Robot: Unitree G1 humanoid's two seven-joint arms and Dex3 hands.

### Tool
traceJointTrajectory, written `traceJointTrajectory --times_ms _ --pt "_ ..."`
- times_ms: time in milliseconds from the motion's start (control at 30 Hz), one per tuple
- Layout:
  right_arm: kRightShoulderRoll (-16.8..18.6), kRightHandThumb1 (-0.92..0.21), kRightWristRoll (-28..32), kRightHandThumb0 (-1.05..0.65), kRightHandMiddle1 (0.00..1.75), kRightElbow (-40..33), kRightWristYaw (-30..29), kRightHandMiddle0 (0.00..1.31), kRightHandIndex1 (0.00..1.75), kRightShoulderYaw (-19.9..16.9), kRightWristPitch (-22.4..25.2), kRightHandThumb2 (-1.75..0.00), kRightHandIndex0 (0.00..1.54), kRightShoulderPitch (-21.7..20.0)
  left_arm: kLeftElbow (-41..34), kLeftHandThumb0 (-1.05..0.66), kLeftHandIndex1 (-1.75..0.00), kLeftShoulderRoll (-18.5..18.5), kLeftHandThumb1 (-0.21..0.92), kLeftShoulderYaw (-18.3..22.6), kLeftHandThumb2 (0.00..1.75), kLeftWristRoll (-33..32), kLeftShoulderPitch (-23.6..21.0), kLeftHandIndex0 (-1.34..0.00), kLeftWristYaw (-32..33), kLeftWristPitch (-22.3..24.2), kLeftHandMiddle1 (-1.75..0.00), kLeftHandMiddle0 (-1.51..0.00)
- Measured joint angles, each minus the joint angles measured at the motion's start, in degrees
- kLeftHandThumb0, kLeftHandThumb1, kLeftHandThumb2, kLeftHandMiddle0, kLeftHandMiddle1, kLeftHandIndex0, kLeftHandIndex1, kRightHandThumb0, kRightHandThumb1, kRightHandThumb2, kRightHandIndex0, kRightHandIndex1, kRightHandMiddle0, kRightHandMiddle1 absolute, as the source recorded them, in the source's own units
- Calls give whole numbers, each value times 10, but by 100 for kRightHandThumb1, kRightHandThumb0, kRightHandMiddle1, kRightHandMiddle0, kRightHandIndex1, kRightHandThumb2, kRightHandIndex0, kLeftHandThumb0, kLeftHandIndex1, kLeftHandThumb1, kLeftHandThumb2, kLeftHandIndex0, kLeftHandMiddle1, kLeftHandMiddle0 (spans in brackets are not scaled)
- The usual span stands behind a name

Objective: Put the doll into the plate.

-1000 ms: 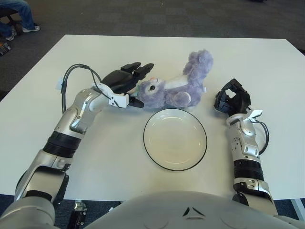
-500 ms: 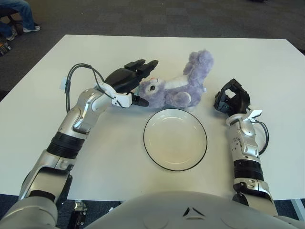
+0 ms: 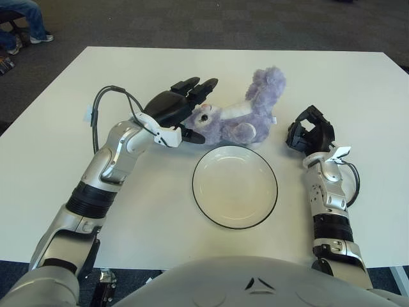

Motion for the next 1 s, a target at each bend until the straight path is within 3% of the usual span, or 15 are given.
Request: traceJointTrajectory --times_ms 667,1000 --pt "0 -23 -1 -51 175 0 0 68 175 3 0 -142 121 0 -33 -95 0 17 91 -35 30 45 -3 0 -92 44 0 -6" --pt "0 -24 -1 -51 175 -2 0 68 175 6 0 -141 121 2 -6 -101 0 36 92 -57 40 71 -26 0 -102 11 0 -3"
